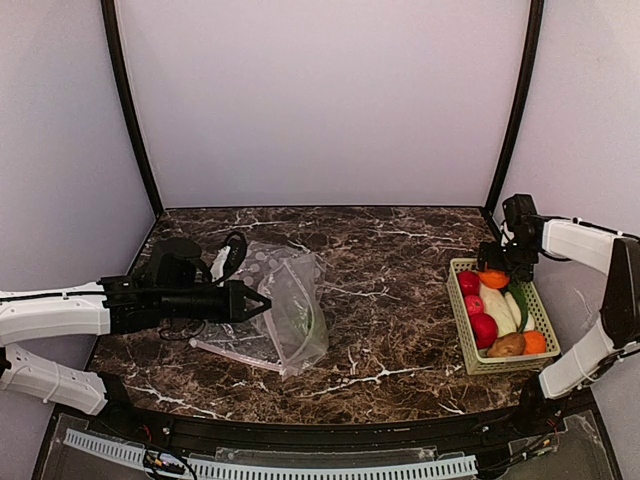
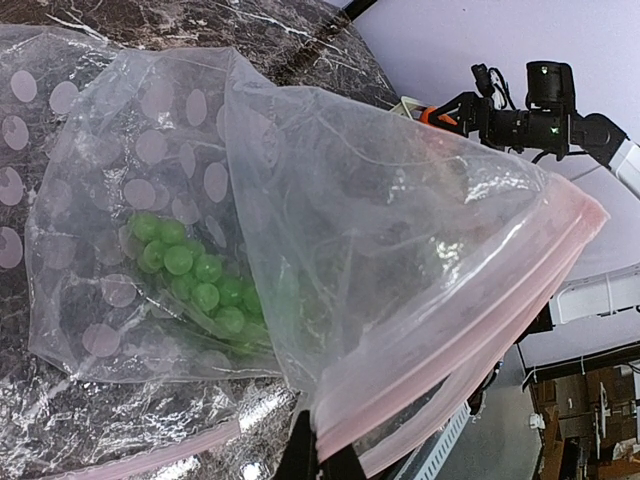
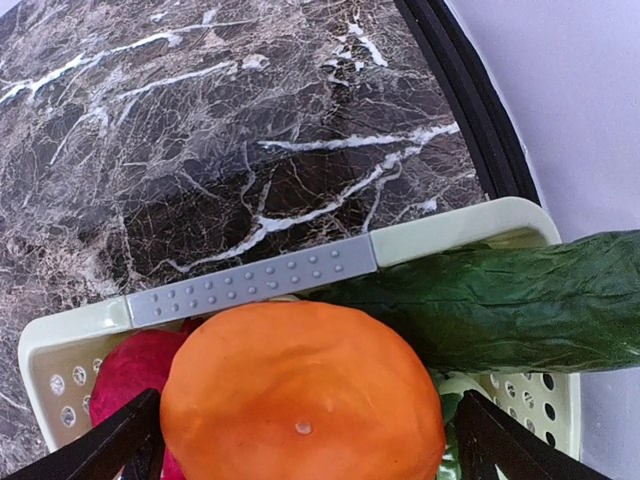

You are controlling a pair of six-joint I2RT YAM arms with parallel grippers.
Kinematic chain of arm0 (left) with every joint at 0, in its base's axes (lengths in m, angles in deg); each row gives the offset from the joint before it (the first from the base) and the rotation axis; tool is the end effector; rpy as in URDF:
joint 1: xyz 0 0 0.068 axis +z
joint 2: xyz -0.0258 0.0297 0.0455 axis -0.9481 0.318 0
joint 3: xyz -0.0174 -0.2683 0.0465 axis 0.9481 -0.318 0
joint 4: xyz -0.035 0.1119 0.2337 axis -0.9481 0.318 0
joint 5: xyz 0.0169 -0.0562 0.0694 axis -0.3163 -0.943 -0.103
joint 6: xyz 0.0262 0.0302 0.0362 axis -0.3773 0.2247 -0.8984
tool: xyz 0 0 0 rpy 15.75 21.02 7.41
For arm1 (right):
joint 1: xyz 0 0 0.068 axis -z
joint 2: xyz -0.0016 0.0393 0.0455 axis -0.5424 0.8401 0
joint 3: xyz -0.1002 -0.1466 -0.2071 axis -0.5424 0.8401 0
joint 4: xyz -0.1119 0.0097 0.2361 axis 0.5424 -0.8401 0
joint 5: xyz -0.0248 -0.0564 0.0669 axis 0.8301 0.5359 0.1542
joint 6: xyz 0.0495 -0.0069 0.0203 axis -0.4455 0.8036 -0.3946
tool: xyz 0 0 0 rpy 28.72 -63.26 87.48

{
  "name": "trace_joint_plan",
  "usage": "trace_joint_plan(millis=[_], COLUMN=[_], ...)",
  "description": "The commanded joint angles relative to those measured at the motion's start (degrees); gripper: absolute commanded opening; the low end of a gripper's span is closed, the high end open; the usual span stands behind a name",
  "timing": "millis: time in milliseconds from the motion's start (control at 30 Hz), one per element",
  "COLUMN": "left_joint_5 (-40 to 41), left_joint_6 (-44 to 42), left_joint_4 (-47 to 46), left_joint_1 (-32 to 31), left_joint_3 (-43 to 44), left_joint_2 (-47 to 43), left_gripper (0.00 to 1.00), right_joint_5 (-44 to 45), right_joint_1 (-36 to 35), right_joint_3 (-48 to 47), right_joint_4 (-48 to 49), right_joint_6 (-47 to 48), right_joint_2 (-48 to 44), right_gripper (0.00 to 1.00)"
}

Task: Place the food in the zip-top bag and seal the zipper
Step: Pick up the fake fruit from the bin.

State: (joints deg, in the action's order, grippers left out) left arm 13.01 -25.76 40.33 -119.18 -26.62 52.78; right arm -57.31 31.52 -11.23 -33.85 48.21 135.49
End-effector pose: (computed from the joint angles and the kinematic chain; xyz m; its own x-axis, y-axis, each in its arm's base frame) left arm 0.1601 -0.1875 0.2543 -0.7783 -0.1260 -0.6151 0.4458 0.5790 -0.6827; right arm 0.2925 0.0011 0.2225 -0.7960 0.2952 -0.5284 0.3284 0.9440 0.0328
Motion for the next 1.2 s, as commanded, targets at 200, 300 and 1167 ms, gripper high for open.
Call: trace_joint_plan(millis=[200,300,1167], left_joint_5=[0.4,0.3,-2.0], left_joint_6=[0.2,0.3,-0.2], left_joint_4=[0.3,0.3,-1.8], left_joint_1=[0.4,0.4,0.4], left_joint_3=[-0.8,-0.8,0.1], left_joint_2=[-0.9,-0.8,0.3], left_gripper=[0.01,0.01,0.01], right_joint_5=[-0.7,-0.9,-10.7], right_joint_1=[0.4,0.3,-0.2], right_joint_3=[-1.4,-1.2,-1.7], right_joint_4=[1.6,1.5,-5.8], right_joint_6=[2.3,2.2,0.0], right_joint_2=[1.3,0.9,-15.0], right_gripper=[0.93,0.90,0.78])
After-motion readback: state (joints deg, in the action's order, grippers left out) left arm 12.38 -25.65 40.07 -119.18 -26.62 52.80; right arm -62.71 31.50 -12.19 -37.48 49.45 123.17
